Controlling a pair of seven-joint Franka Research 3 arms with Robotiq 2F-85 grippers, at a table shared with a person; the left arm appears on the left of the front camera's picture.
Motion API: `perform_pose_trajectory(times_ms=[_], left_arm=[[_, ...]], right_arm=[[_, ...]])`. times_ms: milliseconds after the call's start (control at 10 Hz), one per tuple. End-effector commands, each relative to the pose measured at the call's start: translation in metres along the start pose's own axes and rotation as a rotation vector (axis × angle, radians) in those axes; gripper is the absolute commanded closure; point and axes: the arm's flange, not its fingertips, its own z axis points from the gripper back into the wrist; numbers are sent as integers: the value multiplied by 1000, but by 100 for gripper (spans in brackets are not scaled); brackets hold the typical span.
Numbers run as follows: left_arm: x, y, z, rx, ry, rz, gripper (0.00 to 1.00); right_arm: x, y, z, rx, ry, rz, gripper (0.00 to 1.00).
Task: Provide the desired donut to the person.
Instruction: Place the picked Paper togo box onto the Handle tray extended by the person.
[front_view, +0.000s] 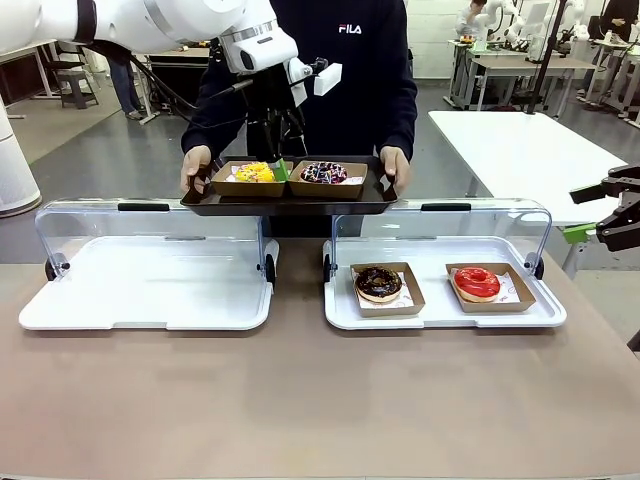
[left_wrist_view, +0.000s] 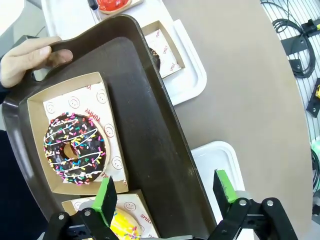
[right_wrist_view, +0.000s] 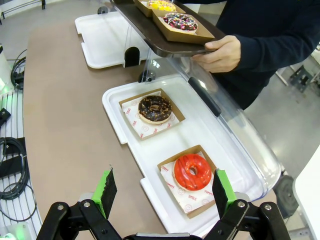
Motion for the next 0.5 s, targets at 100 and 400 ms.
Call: perform_pose_trajectory(times_ms=[100, 400], left_arm=[[2, 1, 2, 9, 9, 14, 0], [2, 1, 2, 9, 9, 14, 0]], right_arm=[[-2, -3, -3, 0, -21, 11, 0], [-2, -3, -3, 0, -21, 11, 0]])
